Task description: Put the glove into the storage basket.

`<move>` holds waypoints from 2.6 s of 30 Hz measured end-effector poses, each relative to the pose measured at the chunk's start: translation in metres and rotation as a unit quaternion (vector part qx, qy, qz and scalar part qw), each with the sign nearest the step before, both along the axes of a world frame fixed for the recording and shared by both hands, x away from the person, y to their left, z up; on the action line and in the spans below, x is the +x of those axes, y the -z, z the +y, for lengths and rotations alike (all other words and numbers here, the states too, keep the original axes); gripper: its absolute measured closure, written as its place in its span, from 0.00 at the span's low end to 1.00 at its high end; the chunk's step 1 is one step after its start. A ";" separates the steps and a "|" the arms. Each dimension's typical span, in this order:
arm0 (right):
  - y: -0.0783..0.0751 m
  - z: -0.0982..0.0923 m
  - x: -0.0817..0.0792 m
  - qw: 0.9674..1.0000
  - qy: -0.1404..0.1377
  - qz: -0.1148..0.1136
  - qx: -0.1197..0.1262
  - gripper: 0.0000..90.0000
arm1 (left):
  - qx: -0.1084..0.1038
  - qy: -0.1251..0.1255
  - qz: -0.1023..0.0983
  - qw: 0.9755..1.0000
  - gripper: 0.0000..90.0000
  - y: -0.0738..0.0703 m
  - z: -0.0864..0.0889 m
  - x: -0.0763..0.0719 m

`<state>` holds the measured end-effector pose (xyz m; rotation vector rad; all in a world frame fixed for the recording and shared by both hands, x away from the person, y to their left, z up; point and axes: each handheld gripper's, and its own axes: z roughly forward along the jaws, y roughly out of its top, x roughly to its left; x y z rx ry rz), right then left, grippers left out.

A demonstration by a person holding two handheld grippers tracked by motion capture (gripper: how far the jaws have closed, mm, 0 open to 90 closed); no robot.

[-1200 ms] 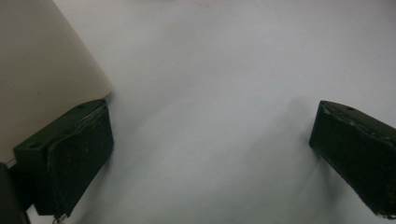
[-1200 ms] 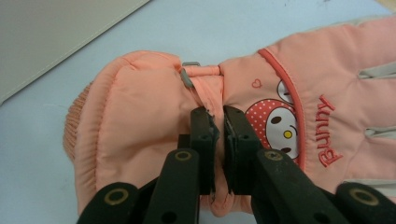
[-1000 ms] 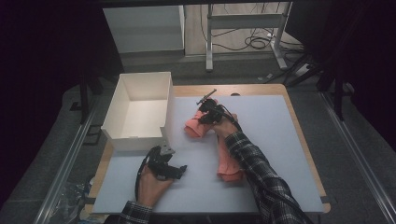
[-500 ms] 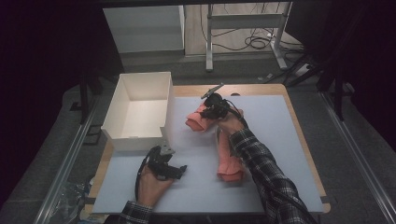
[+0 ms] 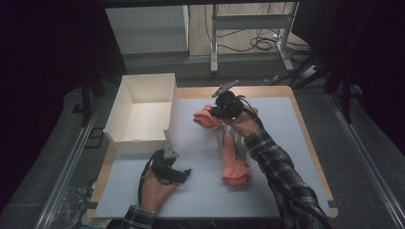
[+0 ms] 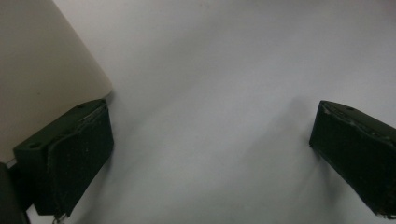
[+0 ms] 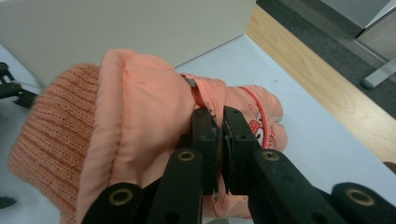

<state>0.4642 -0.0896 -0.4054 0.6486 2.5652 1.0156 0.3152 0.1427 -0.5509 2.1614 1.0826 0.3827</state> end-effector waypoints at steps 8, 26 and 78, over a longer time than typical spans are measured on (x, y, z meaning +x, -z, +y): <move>-0.026 -0.020 -0.015 1.000 -0.001 -0.023 0.009 0.94 | 0.000 0.000 -0.001 1.000 0.00 0.000 0.000 0.000; -0.036 -0.078 -0.073 0.999 -0.028 -0.038 0.016 0.94 | -0.001 -0.001 0.000 1.000 0.00 0.000 0.000 0.000; 0.067 -0.157 -0.089 0.991 0.089 0.056 0.081 0.71 | -0.044 0.037 0.011 0.998 0.05 -0.028 -0.029 0.007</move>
